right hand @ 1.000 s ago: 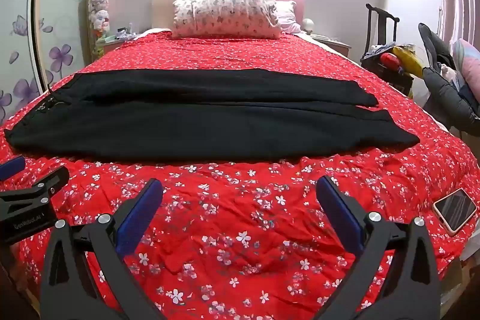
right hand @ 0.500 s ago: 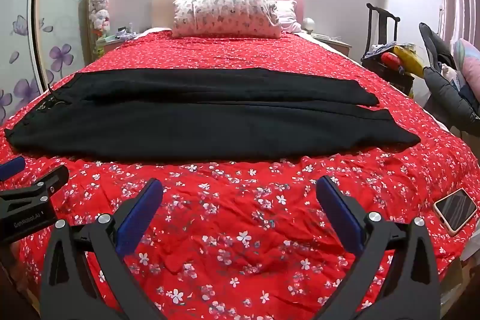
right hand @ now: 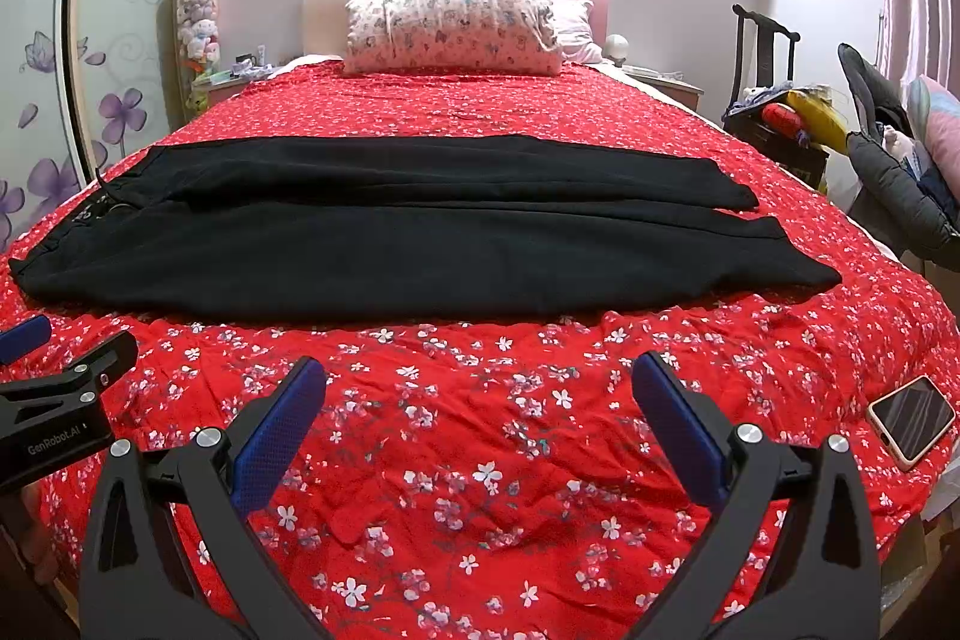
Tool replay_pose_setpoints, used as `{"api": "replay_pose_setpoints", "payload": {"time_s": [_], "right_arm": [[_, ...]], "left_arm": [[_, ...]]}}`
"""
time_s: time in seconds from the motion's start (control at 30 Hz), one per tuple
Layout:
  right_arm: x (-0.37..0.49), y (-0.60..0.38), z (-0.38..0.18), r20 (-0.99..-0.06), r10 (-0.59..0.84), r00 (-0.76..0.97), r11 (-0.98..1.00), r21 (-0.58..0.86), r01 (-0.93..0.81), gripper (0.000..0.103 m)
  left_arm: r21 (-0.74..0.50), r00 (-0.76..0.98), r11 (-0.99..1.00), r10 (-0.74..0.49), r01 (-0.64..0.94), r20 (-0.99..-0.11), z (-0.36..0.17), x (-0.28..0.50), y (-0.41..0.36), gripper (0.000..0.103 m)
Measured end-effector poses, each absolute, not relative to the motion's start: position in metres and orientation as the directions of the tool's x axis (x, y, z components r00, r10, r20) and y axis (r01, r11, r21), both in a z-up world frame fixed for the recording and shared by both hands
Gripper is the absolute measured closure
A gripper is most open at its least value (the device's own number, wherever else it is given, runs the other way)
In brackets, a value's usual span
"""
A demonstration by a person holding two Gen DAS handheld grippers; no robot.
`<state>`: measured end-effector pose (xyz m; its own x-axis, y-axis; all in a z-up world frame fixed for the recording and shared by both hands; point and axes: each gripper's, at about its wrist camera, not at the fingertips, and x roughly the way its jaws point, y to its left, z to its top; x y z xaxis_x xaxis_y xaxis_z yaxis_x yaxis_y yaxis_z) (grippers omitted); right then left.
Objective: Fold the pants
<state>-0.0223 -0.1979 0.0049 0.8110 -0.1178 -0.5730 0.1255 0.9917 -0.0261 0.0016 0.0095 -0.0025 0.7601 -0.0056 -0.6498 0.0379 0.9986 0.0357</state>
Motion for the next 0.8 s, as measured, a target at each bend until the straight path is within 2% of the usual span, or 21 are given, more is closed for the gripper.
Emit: {"api": "replay_pose_setpoints", "payload": {"time_s": [0.8], "right_arm": [[-0.021, -0.1974, 0.0036, -0.576, -0.116, 0.809, 0.992, -0.024, 0.126, 0.001]], "left_arm": [[0.035, 0.759, 0.999, -0.005, 0.037, -0.651, -0.0033, 0.0022, 0.0106, 0.002]]}}
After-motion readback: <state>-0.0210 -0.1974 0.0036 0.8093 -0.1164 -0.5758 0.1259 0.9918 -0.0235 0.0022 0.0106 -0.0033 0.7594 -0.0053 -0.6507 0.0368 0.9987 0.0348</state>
